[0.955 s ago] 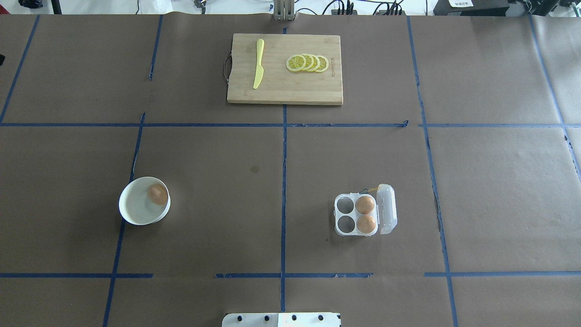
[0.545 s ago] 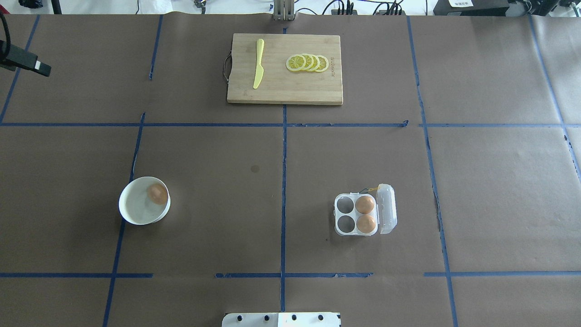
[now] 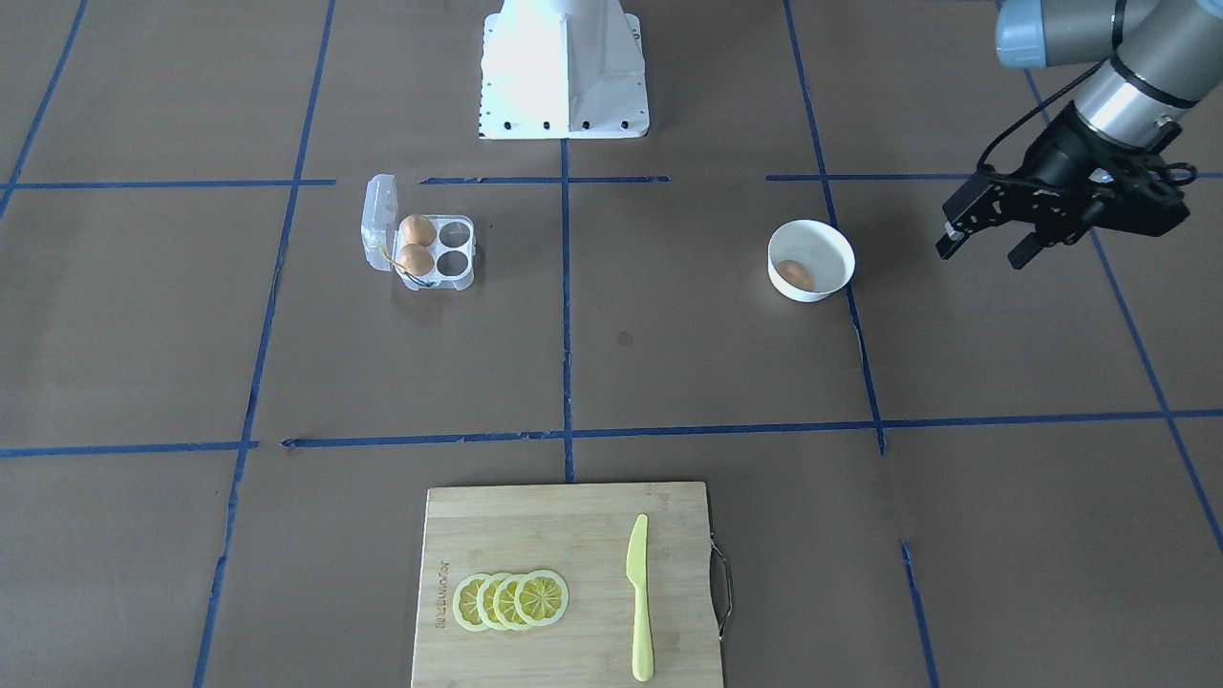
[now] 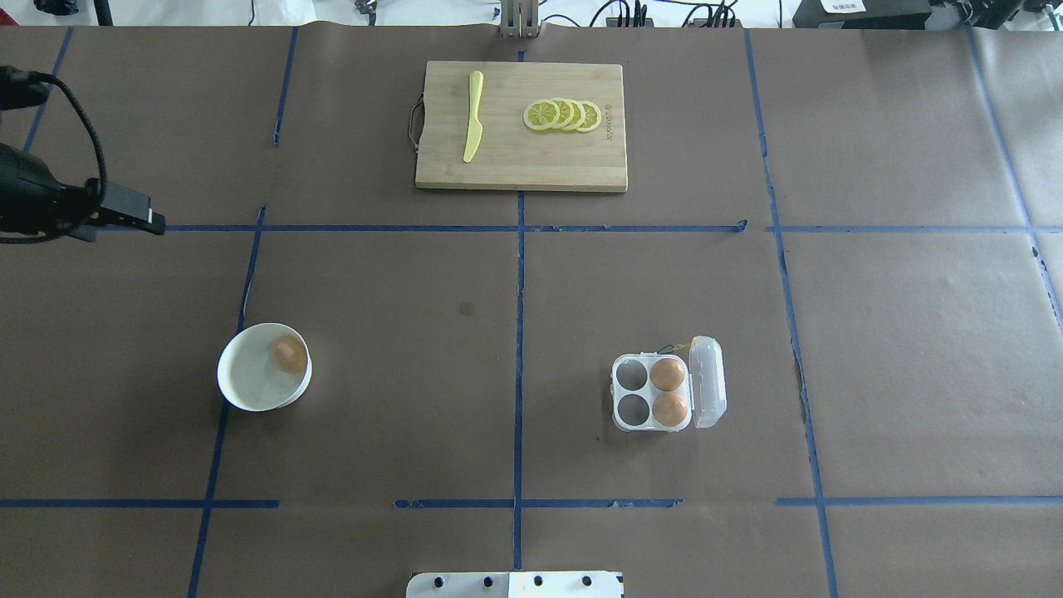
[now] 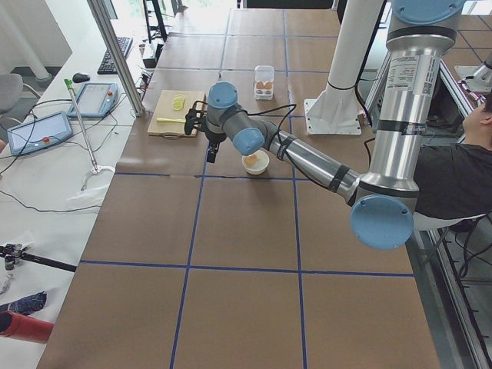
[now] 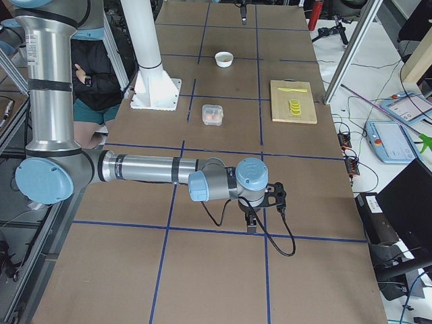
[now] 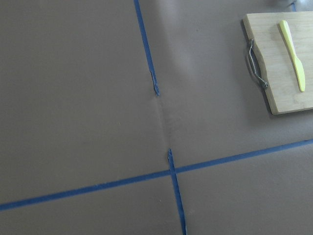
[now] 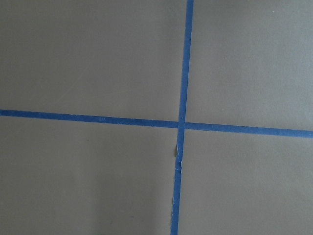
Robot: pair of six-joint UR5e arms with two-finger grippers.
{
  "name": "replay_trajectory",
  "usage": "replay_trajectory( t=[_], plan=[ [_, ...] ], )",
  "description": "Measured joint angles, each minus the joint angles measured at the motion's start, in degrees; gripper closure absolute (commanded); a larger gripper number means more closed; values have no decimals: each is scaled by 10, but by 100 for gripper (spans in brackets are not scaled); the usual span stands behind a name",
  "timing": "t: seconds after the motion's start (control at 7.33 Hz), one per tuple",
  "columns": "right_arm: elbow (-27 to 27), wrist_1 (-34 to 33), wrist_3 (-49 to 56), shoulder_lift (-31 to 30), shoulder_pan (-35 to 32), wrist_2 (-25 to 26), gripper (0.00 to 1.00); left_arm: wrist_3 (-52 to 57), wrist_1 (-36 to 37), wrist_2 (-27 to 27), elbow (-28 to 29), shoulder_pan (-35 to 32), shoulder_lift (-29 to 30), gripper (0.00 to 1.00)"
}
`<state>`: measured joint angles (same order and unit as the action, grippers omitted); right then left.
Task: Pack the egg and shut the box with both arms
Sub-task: 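Move the left gripper over the white bowl holding the brown egg, then lower the left gripper into the bowl and close it on the egg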
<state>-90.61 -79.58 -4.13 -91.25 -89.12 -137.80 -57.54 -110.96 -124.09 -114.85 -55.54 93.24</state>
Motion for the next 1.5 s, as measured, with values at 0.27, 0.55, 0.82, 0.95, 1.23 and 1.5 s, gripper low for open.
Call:
replay_trajectory(
  t=[0.27, 0.55, 0.82, 0.95, 1.23, 1.5],
  plan=[
    [-2, 0, 0, 0, 0, -8, 0, -110, 9, 90, -2, 102, -3, 10],
    [-2, 8, 0, 1, 0, -10, 0, -157, 28, 127, -2, 161, 7, 16],
    [-2, 18, -1, 0, 0, -11, 0, -167, 71, 133, 2, 187, 38, 17],
    [-2, 20, 0, -1, 0, -11, 0, -168, 86, 134, 11, 194, 55, 17],
    [-2, 21, 0, -1, 0, -11, 0, -169, 96, 136, 26, 198, 69, 17],
    [-1, 21, 0, -2, 0, -11, 0, -168, 97, 136, 38, 200, 71, 17]
  ],
)
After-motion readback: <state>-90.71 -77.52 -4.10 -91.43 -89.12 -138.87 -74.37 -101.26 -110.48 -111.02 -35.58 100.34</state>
